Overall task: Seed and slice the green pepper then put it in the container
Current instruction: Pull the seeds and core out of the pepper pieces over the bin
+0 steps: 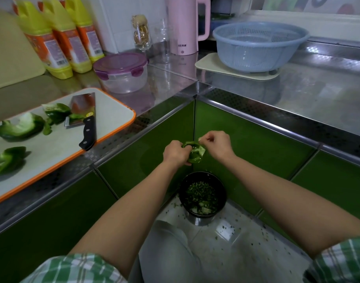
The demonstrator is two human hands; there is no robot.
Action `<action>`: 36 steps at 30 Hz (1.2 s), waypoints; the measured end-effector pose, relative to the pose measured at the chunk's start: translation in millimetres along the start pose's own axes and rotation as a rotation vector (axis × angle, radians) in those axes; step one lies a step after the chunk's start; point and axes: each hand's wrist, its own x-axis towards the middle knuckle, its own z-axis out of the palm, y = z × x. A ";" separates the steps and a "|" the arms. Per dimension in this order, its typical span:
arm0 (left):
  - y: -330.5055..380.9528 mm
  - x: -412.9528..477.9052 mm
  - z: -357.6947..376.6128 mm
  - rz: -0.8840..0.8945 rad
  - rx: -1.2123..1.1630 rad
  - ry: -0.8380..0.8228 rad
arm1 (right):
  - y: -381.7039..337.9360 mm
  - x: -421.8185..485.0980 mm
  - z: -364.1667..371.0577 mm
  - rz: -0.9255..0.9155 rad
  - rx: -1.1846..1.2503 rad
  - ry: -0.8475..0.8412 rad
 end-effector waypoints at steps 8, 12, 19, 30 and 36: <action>-6.9 7.8 -5.3 -0.117 -0.252 -0.010 | 22.4 1.2 -12.2 0.245 -0.153 -0.069; -7.5 8.1 -3.6 -0.119 -0.306 -0.027 | 24.1 1.0 -7.2 0.283 -0.095 -0.194; -3.9 2.8 0.4 -0.096 -0.387 -0.068 | 10.6 -0.4 1.8 0.372 0.333 -0.346; -9.9 13.3 3.6 -0.051 -0.231 0.078 | 14.8 2.4 5.5 0.320 0.306 -0.292; -9.5 14.2 1.9 -0.053 -0.266 0.114 | 22.3 -4.4 -4.7 0.251 0.270 -0.259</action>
